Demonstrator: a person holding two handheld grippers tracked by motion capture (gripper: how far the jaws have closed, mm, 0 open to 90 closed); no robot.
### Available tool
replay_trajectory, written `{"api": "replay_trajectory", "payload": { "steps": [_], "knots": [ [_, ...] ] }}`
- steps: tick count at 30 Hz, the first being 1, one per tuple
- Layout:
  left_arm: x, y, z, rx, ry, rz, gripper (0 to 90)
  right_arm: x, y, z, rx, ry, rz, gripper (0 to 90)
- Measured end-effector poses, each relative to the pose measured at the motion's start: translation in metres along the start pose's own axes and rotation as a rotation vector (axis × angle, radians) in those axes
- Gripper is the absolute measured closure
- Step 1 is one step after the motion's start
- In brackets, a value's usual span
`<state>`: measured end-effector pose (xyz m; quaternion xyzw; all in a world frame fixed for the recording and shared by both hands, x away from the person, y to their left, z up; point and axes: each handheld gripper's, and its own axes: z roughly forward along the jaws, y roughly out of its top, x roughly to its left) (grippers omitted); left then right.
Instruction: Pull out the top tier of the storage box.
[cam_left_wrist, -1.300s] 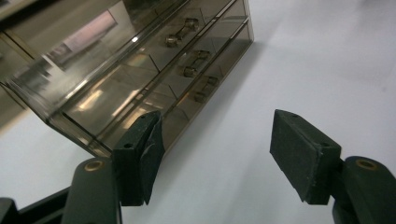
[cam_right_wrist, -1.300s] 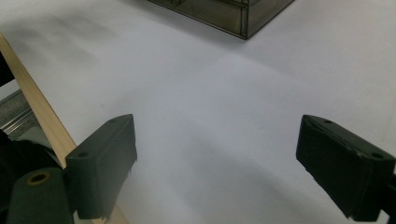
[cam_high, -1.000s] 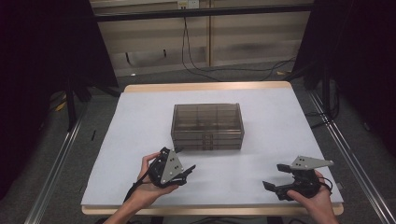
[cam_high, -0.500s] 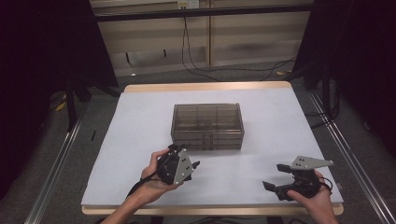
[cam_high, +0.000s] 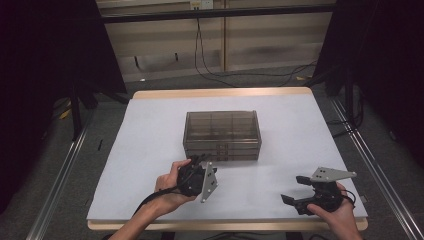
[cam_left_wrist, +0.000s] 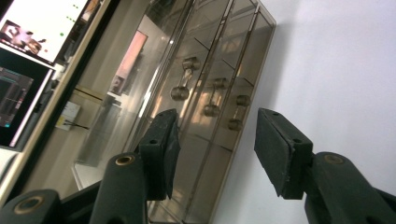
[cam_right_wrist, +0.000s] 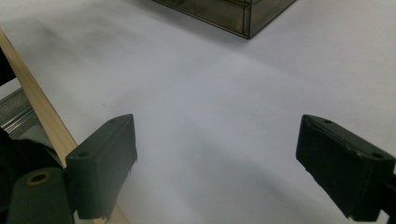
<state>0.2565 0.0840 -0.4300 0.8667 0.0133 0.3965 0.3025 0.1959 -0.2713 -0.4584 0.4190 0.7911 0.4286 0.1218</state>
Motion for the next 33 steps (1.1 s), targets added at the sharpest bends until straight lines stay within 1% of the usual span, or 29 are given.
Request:
{"api": "replay_trajectory", "payload": {
  "steps": [1, 3, 5, 6, 7, 8, 9, 10, 11, 12, 13, 14, 15, 16, 17, 18, 19, 21, 22, 23, 24, 25, 26, 27, 28, 29, 30, 31, 33],
  "knots": [
    [0.0, 0.001, 0.001, -0.002, -0.005, 0.002, 52.2, 0.0, 0.0, 0.0, 0.0, 0.001, -0.001, 12.5],
    [-0.001, 0.003, 0.002, 0.005, 0.022, 0.02, 54.1, 0.0, 0.0, 0.0, -0.001, 0.001, -0.001, 12.5],
    [-0.001, 0.005, 0.005, 0.005, 0.025, 0.04, 55.1, 0.0, 0.0, 0.0, 0.0, 0.001, -0.001, 12.5],
    [-0.002, 0.005, 0.006, 0.005, 0.036, 0.044, 55.5, 0.0, 0.0, 0.0, 0.0, 0.001, -0.001, 12.5],
    [-0.003, 0.006, 0.006, 0.018, 0.042, 0.048, 55.9, 0.0, 0.0, 0.0, 0.0, 0.001, -0.001, 12.5],
    [-0.003, 0.007, 0.007, 0.015, 0.055, 0.066, 56.0, 0.0, 0.0, 0.0, 0.0, 0.002, -0.001, 12.5],
    [-0.004, 0.007, 0.008, 0.023, 0.052, 0.069, 56.1, 0.0, 0.0, 0.0, 0.0, 0.001, -0.003, 12.5],
    [-0.005, 0.008, 0.01, 0.013, 0.065, 0.084, 57.1, 0.0, 0.0, 0.0, 0.0, 0.002, -0.002, 12.5],
    [-0.005, 0.009, 0.011, 0.017, 0.07, 0.092, 57.6, 0.0, 0.0, 0.0, 0.001, 0.002, -0.002, 12.5],
    [-0.005, 0.009, 0.012, 0.023, 0.065, 0.1, 57.7, 0.0, 0.0, 0.0, 0.001, 0.002, -0.001, 12.5],
    [-0.006, 0.01, 0.012, 0.033, 0.073, 0.096, 60.1, 0.0, 0.0, 0.0, 0.0, 0.002, -0.001, 12.5],
    [-0.005, 0.011, 0.014, 0.02, 0.088, 0.109, 60.8, 0.0, 0.0, 0.0, 0.001, 0.003, -0.002, 12.5],
    [-0.005, 0.011, 0.015, 0.018, 0.093, 0.113, 63.2, 0.0, 0.0, 0.0, 0.001, 0.003, -0.002, 12.5],
    [-0.005, 0.013, 0.016, 0.028, 0.097, 0.125, 64.9, 0.0, 0.0, 0.0, 0.001, 0.003, -0.002, 12.5],
    [-0.005, 0.014, 0.017, 0.033, 0.109, 0.147, 66.6, 0.0, 0.0, 0.0, -0.001, 0.003, -0.004, 12.5],
    [-0.007, 0.015, 0.018, 0.051, 0.125, 0.171, 68.1, 0.0, 0.0, 0.0, 0.001, 0.003, -0.002, 12.5],
    [-0.008, 0.016, 0.019, 0.057, 0.143, 0.184, 68.6, 0.0, 0.0, 0.0, 0.0, 0.003, -0.002, 12.5],
    [-0.011, 0.017, 0.023, 0.071, 0.15, 0.222, 69.2, 0.0, 0.0, 0.0, 0.0, 0.003, -0.001, 12.5],
    [-0.012, 0.018, 0.026, 0.067, 0.169, 0.233, 69.1, 0.0, 0.0, 0.0, -0.001, 0.004, -0.004, 12.5],
    [-0.012, 0.018, 0.027, 0.08, 0.167, 0.247, 68.8, 0.0, 0.0, 0.0, -0.001, 0.004, -0.003, 12.5],
    [-0.013, 0.018, 0.029, 0.088, 0.169, 0.24, 68.8, 0.0, 0.0, 0.001, -0.001, 0.005, -0.004, 12.5],
    [-0.013, 0.018, 0.03, 0.087, 0.182, 0.25, 68.8, 0.0, 0.0, 0.001, 0.0, 0.005, -0.004, 12.5],
    [-0.014, 0.018, 0.031, 0.095, 0.201, 0.276, 69.0, 0.0, 0.0, 0.001, 0.001, 0.005, -0.004, 12.5],
    [-0.014, 0.019, 0.032, 0.103, 0.204, 0.285, 69.5, 0.0, 0.0, 0.001, 0.0, 0.005, -0.005, 12.5],
    [-0.014, 0.019, 0.032, 0.112, 0.203, 0.283, 69.9, 0.0, 0.0, 0.001, 0.001, 0.006, -0.004, 12.5],
    [-0.015, 0.019, 0.033, 0.113, 0.213, 0.291, 69.9, 0.0, 0.0, 0.001, 0.001, 0.005, -0.005, 12.5],
    [-0.015, 0.021, 0.034, 0.115, 0.225, 0.321, 70.2, 0.0, 0.0, 0.001, 0.001, 0.005, -0.004, 12.5],
    [-0.017, 0.02, 0.035, 0.122, 0.232, 0.314, 70.3, 0.0, 0.0, 0.001, 0.001, 0.006, -0.004, 12.5],
    [-0.017, 0.022, 0.037, 0.136, 0.233, 0.333, 71.8, 0.0, 0.0, 0.001, 0.0, 0.005, -0.004, 12.5]
  ]
}}
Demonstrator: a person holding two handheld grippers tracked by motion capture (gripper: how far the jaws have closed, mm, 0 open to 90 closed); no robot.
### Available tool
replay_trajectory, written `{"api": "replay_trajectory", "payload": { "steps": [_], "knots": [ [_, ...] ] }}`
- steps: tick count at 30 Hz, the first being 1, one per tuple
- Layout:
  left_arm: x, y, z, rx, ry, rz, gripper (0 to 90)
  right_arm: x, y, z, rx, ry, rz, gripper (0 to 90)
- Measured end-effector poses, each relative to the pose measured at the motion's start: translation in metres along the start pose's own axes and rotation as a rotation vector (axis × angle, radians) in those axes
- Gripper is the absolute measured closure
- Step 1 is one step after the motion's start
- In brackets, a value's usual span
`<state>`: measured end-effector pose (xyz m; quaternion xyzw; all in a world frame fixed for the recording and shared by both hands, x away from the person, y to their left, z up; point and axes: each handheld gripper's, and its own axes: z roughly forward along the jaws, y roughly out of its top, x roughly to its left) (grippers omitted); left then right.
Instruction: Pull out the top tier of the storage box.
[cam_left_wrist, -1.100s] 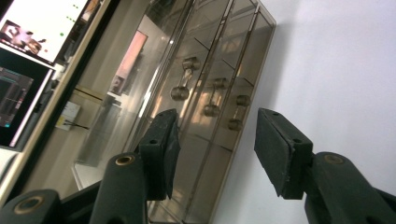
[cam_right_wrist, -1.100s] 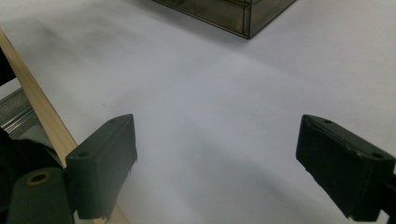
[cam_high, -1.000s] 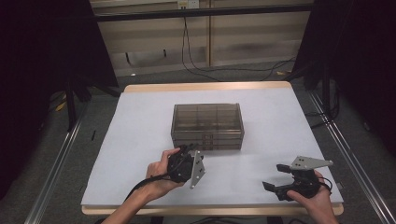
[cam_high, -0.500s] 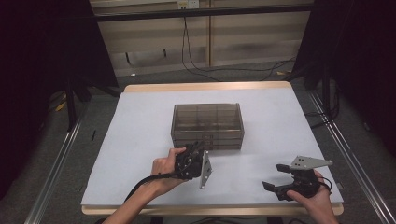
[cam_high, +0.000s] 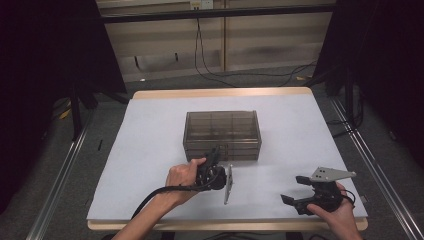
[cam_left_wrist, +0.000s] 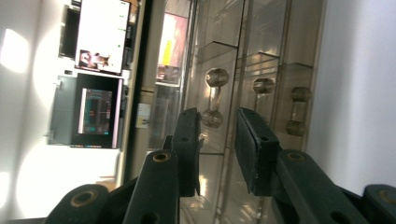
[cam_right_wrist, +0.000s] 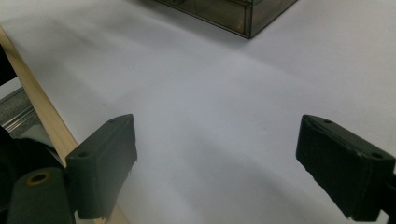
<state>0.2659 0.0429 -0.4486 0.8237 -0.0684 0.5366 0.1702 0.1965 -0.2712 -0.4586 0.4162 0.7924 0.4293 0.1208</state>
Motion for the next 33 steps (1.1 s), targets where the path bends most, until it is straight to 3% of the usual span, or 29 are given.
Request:
{"api": "replay_trajectory", "payload": {
  "steps": [1, 2, 4, 6, 8, 9, 10, 12, 17, 21, 23, 25, 31, 33],
  "knots": [
    [-0.001, 0.001, 0.001, 0.008, 0.004, 0.013, 72.0, 0.0, 0.0, 0.0, 0.0, 0.0, 0.001, 12.5],
    [-0.004, 0.001, 0.002, 0.01, 0.01, -0.006, 72.0, 0.0, 0.0, 0.0, -0.001, 0.0, 0.0, 12.5],
    [-0.005, 0.002, 0.004, 0.035, 0.02, 0.021, 72.8, 0.0, 0.0, 0.0, 0.0, -0.001, 0.0, 12.5],
    [-0.006, 0.003, 0.006, 0.046, 0.062, 0.055, 74.6, 0.0, 0.0, -0.001, -0.002, -0.003, 0.003, 12.5],
    [-0.007, 0.004, 0.007, 0.067, 0.053, 0.058, 75.7, 0.0, 0.0, -0.001, -0.001, -0.004, 0.004, 12.5],
    [-0.006, 0.006, 0.008, 0.067, 0.078, 0.099, 76.3, 0.0, 0.0, -0.001, -0.001, -0.004, 0.004, 12.5],
    [-0.01, 0.006, 0.009, 0.072, 0.082, 0.082, 77.1, 0.0, 0.0, -0.001, -0.001, -0.002, 0.002, 12.5],
    [-0.009, 0.009, 0.01, 0.073, 0.083, 0.097, 77.1, 0.0, 0.0, -0.001, -0.001, -0.002, 0.002, 12.5],
    [-0.012, 0.011, 0.012, 0.096, 0.09, 0.082, 77.3, 0.0, 0.0, 0.0, 0.0, 0.0, 0.001, 12.5],
    [-0.015, 0.013, 0.014, 0.109, 0.118, 0.126, 78.0, 0.0, 0.0, 0.0, 0.0, 0.0, -0.001, 12.5],
    [-0.017, 0.012, 0.015, 0.113, 0.114, 0.108, 78.6, 0.0, 0.0, 0.0, 0.0, -0.001, 0.002, 12.5],
    [-0.017, 0.013, 0.016, 0.113, 0.137, 0.133, 78.6, 0.0, 0.0, 0.0, 0.001, -0.001, 0.002, 12.5],
    [-0.02, 0.013, 0.018, 0.123, 0.141, 0.125, 78.6, 0.0, 0.0, 0.0, 0.003, 0.0, 0.0, 12.5],
    [-0.02, 0.013, 0.019, 0.124, 0.142, 0.146, 76.4, 0.0, 0.0, 0.001, 0.001, 0.0, -0.002, 12.5]
  ]
}}
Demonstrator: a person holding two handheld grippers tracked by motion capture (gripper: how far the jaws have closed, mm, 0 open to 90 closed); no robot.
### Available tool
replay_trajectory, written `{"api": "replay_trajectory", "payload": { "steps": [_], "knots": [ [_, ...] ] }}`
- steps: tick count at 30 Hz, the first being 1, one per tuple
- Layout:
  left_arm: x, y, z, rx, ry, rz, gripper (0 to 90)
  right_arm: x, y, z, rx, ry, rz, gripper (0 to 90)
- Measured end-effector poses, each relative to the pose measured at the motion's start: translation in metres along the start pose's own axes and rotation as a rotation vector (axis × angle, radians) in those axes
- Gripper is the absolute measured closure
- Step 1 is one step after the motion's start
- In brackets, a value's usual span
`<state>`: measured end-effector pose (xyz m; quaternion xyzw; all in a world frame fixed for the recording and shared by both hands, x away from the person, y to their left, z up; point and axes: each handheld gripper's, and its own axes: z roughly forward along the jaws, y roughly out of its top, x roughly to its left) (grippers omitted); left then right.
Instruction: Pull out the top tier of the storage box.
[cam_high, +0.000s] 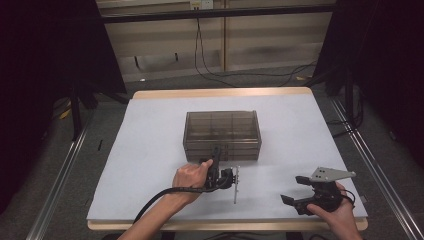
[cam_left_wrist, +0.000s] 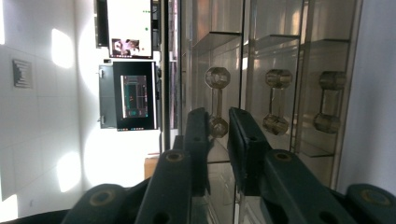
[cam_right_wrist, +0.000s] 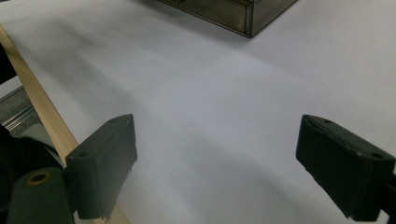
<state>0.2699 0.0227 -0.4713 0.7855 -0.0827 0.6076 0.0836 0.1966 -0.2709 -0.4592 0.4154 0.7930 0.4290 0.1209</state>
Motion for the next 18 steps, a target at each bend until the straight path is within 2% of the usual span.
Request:
{"api": "replay_trajectory", "payload": {
  "steps": [1, 2, 3, 5, 8, 11, 18],
  "knots": [
    [-0.0012, 0.0001, 0.0, -0.001, 0.016, 0.001, 76.1, -0.0001, 0.0, -0.0003, 0.001, 0.001, 0.0, 12.5],
    [-0.0023, 0.0002, 0.0, 0.01, 0.009, 0.0, 76.1, -0.0001, 0.0, -0.0005, 0.0, 0.002, 0.001, 12.5],
    [-0.0018, 0.0006, 0.0, 0.008, 0.023, 0.013, 76.2, 0.0, 0.0, -0.0005, 0.0, 0.001, 0.001, 12.5],
    [-0.0021, 0.0002, -0.0001, 0.01, 0.036, 0.01, 79.1, 0.0002, 0.0, -0.0004, 0.0, 0.003, -0.001, 12.5],
    [-0.0033, -0.0004, 0.0002, 0.01, 0.03, 0.011, 80.0, 0.0005, -0.0001, -0.0005, 0.003, 0.002, 0.0, 12.5],
    [-0.0036, -0.0003, 0.0001, 0.003, 0.046, 0.013, 80.5, 0.0001, -0.0001, -0.0001, 0.002, 0.0, -0.001, 12.5],
    [-0.0032, -0.0021, -0.001, 0.0, 0.026, -0.014, 80.6, 0.0004, -0.0001, -0.0005, 0.003, 0.003, 0.001, 12.5]
  ]
}}
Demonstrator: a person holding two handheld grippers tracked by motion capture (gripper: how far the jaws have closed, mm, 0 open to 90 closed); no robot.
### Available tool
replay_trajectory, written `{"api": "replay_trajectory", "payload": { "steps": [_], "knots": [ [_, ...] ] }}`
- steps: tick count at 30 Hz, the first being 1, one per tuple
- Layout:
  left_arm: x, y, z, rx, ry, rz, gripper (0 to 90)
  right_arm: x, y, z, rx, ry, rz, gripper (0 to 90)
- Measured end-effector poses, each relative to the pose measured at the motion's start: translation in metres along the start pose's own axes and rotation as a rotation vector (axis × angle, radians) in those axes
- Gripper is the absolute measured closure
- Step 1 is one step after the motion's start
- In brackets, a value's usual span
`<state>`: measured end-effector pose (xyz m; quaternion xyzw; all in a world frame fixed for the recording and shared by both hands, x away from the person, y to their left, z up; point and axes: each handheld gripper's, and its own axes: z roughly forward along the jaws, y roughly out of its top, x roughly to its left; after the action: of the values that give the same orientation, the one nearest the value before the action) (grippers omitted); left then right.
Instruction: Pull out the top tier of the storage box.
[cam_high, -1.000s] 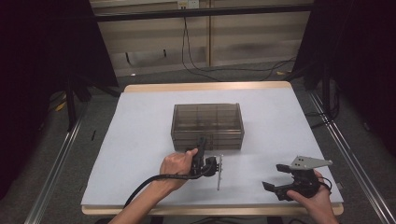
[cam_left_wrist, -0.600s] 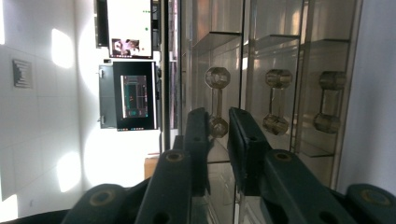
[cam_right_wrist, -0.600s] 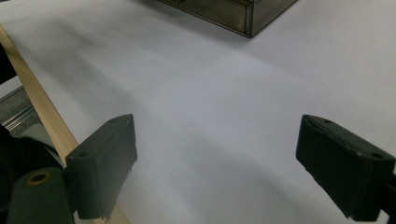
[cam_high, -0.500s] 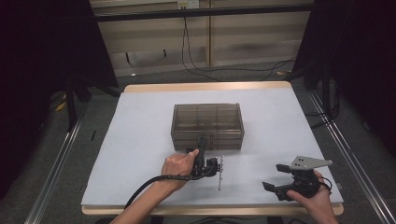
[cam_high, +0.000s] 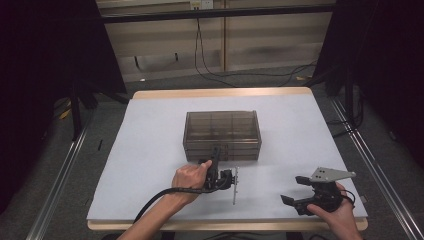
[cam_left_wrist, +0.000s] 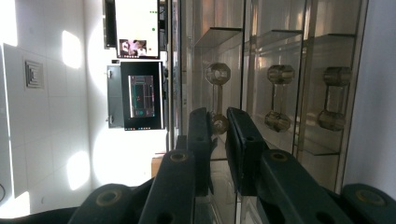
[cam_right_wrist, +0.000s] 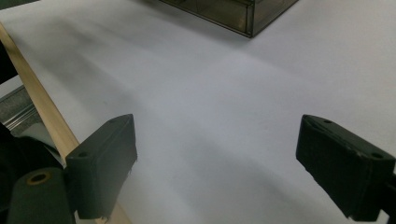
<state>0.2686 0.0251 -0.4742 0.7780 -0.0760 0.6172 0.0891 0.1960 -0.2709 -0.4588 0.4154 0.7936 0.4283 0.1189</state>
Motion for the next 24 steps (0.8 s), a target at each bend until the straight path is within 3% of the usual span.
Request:
{"api": "replay_trajectory", "payload": {
  "steps": [7, 10, 21, 23, 24],
  "knots": [
    [0.0, 0.0, -0.005, -0.008, -0.006, -0.004, 80.7, 0.0, 0.0, 0.0, -0.002, 0.0, -0.002, 12.5],
    [0.001, 0.0, -0.008, -0.012, 0.001, 0.017, 80.7, 0.0, 0.0, 0.0, -0.002, 0.0, -0.001, 12.5],
    [-0.002, -0.001, -0.015, -0.027, -0.009, 0.002, 80.7, 0.0, 0.0, 0.0, -0.002, 0.001, -0.003, 12.5],
    [-0.001, -0.001, -0.015, -0.034, -0.003, 0.019, 80.7, 0.0, 0.0, 0.0, -0.002, 0.001, -0.003, 12.5],
    [-0.001, -0.001, -0.016, -0.035, -0.015, 0.002, 80.7, 0.0, 0.0, 0.0, -0.002, 0.0, -0.003, 12.5]
  ]
}}
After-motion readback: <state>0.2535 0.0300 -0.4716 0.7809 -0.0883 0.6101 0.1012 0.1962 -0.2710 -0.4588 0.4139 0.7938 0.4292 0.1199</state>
